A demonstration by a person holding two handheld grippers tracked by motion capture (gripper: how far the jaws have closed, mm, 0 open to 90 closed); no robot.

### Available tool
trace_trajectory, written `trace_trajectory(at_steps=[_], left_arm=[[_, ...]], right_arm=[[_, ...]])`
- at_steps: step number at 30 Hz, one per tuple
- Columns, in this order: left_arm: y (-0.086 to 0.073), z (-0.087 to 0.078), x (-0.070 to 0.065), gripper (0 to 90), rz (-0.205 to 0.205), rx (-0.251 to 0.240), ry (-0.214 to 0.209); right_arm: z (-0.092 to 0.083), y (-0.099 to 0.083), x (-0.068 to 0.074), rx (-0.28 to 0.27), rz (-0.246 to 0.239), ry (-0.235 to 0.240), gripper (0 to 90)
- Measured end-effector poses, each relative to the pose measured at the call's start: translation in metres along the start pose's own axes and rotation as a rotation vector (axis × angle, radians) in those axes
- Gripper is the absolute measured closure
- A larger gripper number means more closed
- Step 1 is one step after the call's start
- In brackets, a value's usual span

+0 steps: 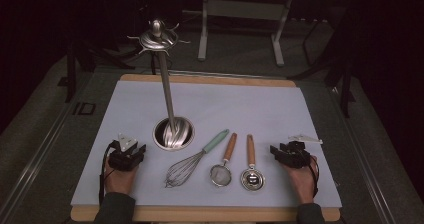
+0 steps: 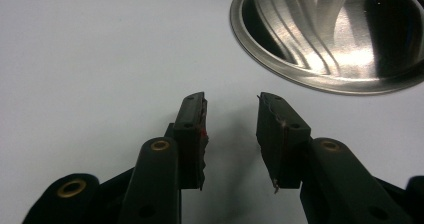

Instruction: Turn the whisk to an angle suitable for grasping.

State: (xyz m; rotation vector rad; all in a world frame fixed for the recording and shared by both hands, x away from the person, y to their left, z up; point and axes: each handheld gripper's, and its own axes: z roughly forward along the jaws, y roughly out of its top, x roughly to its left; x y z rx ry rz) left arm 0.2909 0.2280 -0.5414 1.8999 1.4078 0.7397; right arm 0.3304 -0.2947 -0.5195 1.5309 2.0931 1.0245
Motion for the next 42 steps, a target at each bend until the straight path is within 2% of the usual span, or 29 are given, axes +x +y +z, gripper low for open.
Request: trace_trajectory(at_steps=[1,4,10,13,16,21,25,30,34,38,42], left_arm=[[0.000,0.000,0.000,65.4,-0.001,-0.001,-0.002],[0.000,-0.001,0.000,66.1,0.002,-0.004,-0.006],[0.000,-0.001,0.000,65.2,0.003,-0.007,-0.002],[-0.001,-0.001,0.000,64.8,0.002,-0.009,0.000],[-0.001,-0.001,0.000,64.7,0.002,-0.009,0.002],[-0.001,-0.001,0.000,64.3,0.001,-0.011,0.005],[-0.001,-0.001,0.000,63.7,0.000,-0.013,0.007],[-0.001,-0.002,0.000,63.6,-0.005,-0.015,0.007],[-0.001,-0.002,0.001,63.3,-0.011,-0.019,0.005],[-0.001,-0.002,0.001,63.0,-0.018,-0.022,0.004],[-0.001,-0.002,0.001,63.0,-0.018,-0.022,0.004]], right_arm=[[0.001,0.000,0.001,0.018,-0.008,0.026,51.9],[0.004,0.000,0.005,0.042,-0.025,0.044,53.5],[0.000,0.005,0.014,0.032,-0.040,0.055,55.9],[-0.004,0.005,0.021,0.030,-0.041,0.069,59.6],[-0.007,0.008,0.030,0.029,-0.067,0.083,67.4],[-0.011,0.018,0.049,0.006,-0.123,0.110,69.5],[-0.010,0.025,0.064,0.004,-0.171,0.141,75.0],[-0.004,0.032,0.087,0.040,-0.225,0.165,83.0],[0.003,0.038,0.107,0.069,-0.287,0.192,83.0],[0.011,0.043,0.124,0.096,-0.338,0.193,84.9],[0.021,0.048,0.137,0.120,-0.352,0.186,89.9]])
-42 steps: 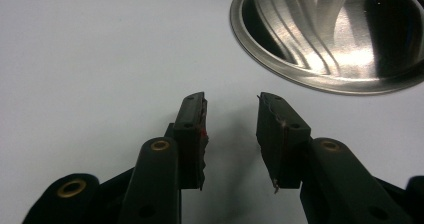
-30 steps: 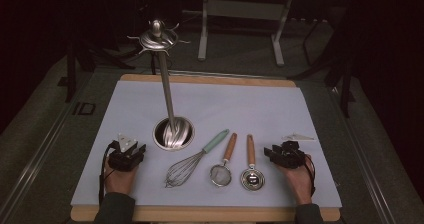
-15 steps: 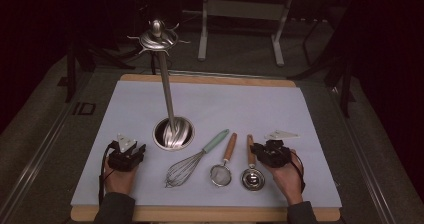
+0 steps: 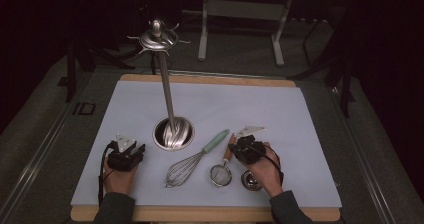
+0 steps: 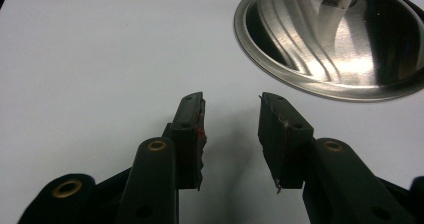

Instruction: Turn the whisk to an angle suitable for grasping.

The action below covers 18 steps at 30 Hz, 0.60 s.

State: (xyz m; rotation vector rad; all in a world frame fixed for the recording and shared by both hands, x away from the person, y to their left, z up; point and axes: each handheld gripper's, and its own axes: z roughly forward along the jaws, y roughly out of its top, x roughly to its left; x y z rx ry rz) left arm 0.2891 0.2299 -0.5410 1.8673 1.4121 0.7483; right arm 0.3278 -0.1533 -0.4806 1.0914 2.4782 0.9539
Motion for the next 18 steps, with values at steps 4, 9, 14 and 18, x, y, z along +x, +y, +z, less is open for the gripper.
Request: trace_trajectory(at_steps=[4,9,14,18], left_arm=[[0.000,0.000,0.000,63.0,-0.002,0.000,-0.001],[0.000,0.000,0.000,63.0,-0.005,0.000,-0.002],[0.000,0.000,0.000,63.0,-0.006,-0.001,-0.004],[0.000,0.000,0.001,62.9,-0.006,-0.001,-0.004]], right_arm=[[0.012,0.007,0.005,0.031,-0.005,-0.005,90.0],[0.029,0.013,0.008,0.071,-0.010,-0.008,90.0],[0.045,0.018,0.010,0.123,-0.041,-0.018,90.0],[0.053,0.022,0.010,0.155,-0.046,-0.018,90.0]])
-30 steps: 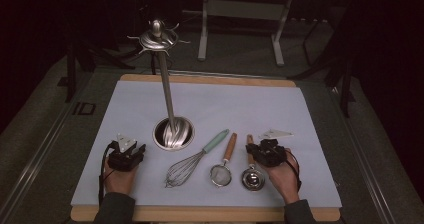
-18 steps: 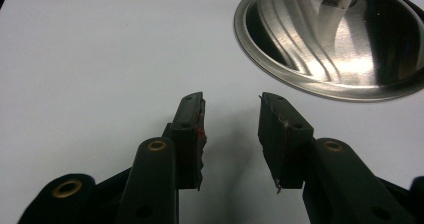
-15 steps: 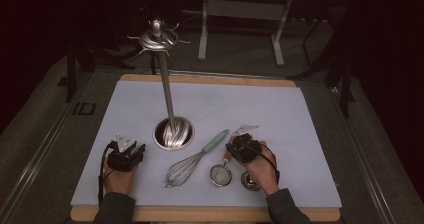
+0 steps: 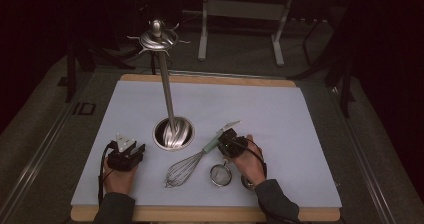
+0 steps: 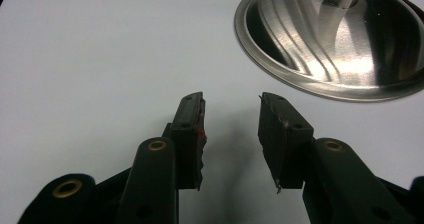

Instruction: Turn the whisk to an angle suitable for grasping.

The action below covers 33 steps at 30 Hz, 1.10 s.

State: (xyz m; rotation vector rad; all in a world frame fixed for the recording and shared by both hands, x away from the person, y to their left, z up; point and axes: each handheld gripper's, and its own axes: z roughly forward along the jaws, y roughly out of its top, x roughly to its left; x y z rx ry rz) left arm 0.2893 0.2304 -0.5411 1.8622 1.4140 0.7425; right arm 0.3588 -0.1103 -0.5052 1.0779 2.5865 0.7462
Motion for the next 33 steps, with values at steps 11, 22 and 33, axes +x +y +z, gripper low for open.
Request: trace_trajectory(at_steps=[11,22,33], left_arm=[[0.000,0.000,0.000,62.6,-0.001,-0.001,0.000],[0.000,0.000,0.000,62.4,-0.004,-0.002,-0.001],[0.000,0.000,0.001,62.2,-0.006,-0.003,-0.002]], right_arm=[[0.023,0.025,-0.008,0.080,-0.012,-0.019,89.9],[0.039,0.049,-0.007,0.065,0.027,0.006,89.9],[0.053,0.073,0.009,0.034,0.052,0.014,86.6]])
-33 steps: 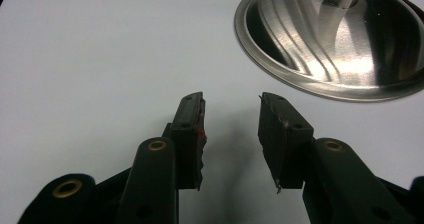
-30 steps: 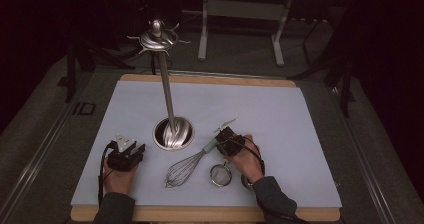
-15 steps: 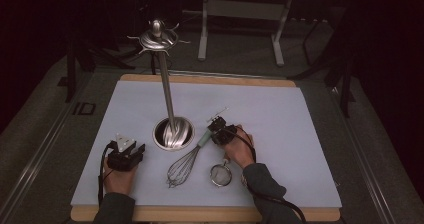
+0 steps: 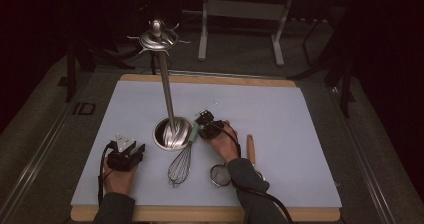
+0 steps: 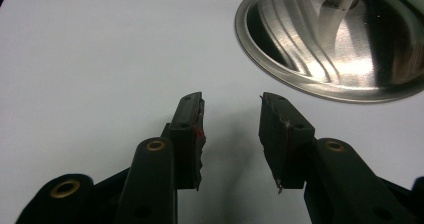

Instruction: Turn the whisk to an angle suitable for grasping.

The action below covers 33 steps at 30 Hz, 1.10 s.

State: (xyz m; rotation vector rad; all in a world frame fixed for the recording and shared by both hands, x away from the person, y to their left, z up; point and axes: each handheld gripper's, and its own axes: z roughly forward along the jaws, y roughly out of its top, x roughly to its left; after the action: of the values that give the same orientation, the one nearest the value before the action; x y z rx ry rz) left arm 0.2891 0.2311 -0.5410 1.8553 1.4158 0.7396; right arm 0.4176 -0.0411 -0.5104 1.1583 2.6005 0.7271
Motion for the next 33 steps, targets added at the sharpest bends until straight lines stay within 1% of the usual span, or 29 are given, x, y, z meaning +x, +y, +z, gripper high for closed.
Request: trace_trajectory(at_steps=[2,3,4,5,6,7,9,11,14,15,17,20,23,24,25,29,33], left_arm=[[0.000,0.000,0.000,62.2,0.000,-0.001,-0.001],[0.000,0.000,0.000,62.1,0.000,-0.001,-0.001],[0.000,0.000,0.000,62.1,0.000,-0.001,-0.001],[0.000,0.000,0.000,61.9,0.000,-0.001,-0.001],[0.000,0.000,0.000,61.9,0.002,0.000,0.000],[0.000,0.000,0.000,61.9,0.002,0.000,0.000],[0.000,0.000,0.000,61.7,0.001,-0.001,0.001],[0.000,0.000,0.000,61.7,0.002,-0.001,0.001],[0.000,0.000,0.000,61.6,0.001,-0.001,0.002],[0.000,0.000,0.000,61.6,0.001,-0.001,0.002],[0.000,0.000,0.000,61.6,0.001,0.000,0.001],[0.000,0.000,0.000,61.5,0.001,0.000,0.000],[0.000,-0.001,0.000,61.5,0.002,-0.001,0.000],[0.000,-0.001,0.000,61.4,0.001,-0.002,0.001],[0.000,-0.001,0.000,61.4,0.002,-0.001,0.001],[0.000,-0.001,0.000,61.4,0.001,-0.002,0.003],[0.000,-0.001,0.000,61.3,0.001,-0.002,0.002]], right_arm=[[-0.001,0.003,0.002,-0.007,0.005,0.001,80.3],[-0.001,0.003,0.002,-0.007,0.005,0.001,80.3],[-0.002,0.004,0.001,-0.016,0.015,-0.001,76.5],[-0.005,0.004,-0.001,-0.029,0.047,-0.005,70.3],[-0.007,0.004,-0.003,-0.041,0.081,0.001,64.7],[-0.009,0.003,-0.004,-0.057,0.107,0.005,61.6],[-0.013,0.002,-0.005,-0.084,0.143,0.036,55.7],[-0.014,0.002,-0.004,-0.100,0.179,0.063,50.5],[-0.010,0.003,-0.004,-0.093,0.222,0.123,45.3],[-0.010,0.003,-0.004,-0.093,0.222,0.123,45.3],[-0.004,0.004,-0.002,-0.075,0.256,0.155,43.4],[0.003,0.004,0.002,-0.047,0.260,0.166,39.7],[0.008,0.005,0.006,-0.037,0.269,0.182,40.0],[0.009,0.005,0.008,-0.035,0.261,0.172,40.5],[0.009,0.006,0.010,-0.031,0.250,0.158,41.7],[0.008,0.008,0.016,0.003,0.191,0.143,52.5],[0.007,0.008,0.017,0.015,0.194,0.173,55.3]])
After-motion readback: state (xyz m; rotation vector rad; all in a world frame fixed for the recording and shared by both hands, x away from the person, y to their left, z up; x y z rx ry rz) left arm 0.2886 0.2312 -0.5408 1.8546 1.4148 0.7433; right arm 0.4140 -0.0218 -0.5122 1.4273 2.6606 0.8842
